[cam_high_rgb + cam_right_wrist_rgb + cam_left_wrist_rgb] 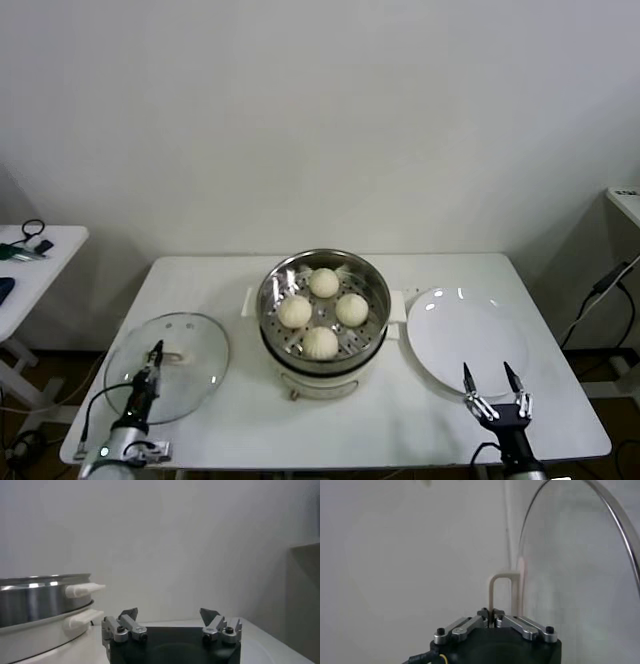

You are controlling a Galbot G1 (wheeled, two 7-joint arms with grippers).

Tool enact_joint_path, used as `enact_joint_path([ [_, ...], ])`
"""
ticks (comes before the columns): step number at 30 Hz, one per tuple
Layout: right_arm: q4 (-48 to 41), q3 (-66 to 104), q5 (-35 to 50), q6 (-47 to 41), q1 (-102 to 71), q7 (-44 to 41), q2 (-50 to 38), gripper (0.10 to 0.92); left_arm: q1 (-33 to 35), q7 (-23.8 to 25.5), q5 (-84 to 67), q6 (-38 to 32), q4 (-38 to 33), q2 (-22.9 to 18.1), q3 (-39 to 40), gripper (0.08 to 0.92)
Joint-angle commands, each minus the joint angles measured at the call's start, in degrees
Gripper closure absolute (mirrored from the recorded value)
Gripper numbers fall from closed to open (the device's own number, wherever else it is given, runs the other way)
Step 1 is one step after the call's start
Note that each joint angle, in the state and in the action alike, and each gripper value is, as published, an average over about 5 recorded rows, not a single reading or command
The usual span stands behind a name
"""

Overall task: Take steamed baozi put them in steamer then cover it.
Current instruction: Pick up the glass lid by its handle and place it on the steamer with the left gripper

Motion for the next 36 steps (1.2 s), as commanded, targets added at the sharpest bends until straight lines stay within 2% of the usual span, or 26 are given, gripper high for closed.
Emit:
enact_joint_path([
  [1,0.4,0.1,-2.6,-1.3,0.0,1.4,-0.1,0.203,0.8,1.0,-1.7,-1.0,-3.6,-0.3,0.6,0.858],
  [6,1.0,0.2,-4.9,-3.4,0.4,3.1,0.0,0.203,4.7,10.2,-10.6,6.1,-16.4,3.9,-0.6,0.858],
  [11,0.5,-0.3,-5.5,-3.6,1.1,3.4,0.0,0.203,6.4,20.9,-17.7,16.8,-27.9,9.2,-2.8,0.858],
  [15,-0.4,-0.6,-5.4,-2.9,1.6,3.3,-0.1,0.203,5.4,27.0,-20.4,24.6,-35.5,12.7,-3.2,0.858],
  [19,-0.9,-0.6,-5.3,-2.2,1.7,3.0,-0.3,0.203,2.0,30.3,-17.6,29.9,-41.0,13.6,0.1,0.858],
  [27,-1.6,-0.6,-4.4,-1.3,1.6,2.7,-0.6,0.203,-7.4,31.4,-1.7,36.0,-42.4,9.9,20.7,0.858],
  [31,-2.4,-0.6,-3.8,-0.7,1.5,2.6,-0.9,0.203,-10.6,34.6,3.9,38.1,-42.0,4.7,29.7,0.858],
  [36,-2.9,-0.5,-3.2,-0.2,1.5,2.5,-1.1,0.203,-13.3,39.1,11.1,40.2,-41.0,-3.7,37.8,0.858],
])
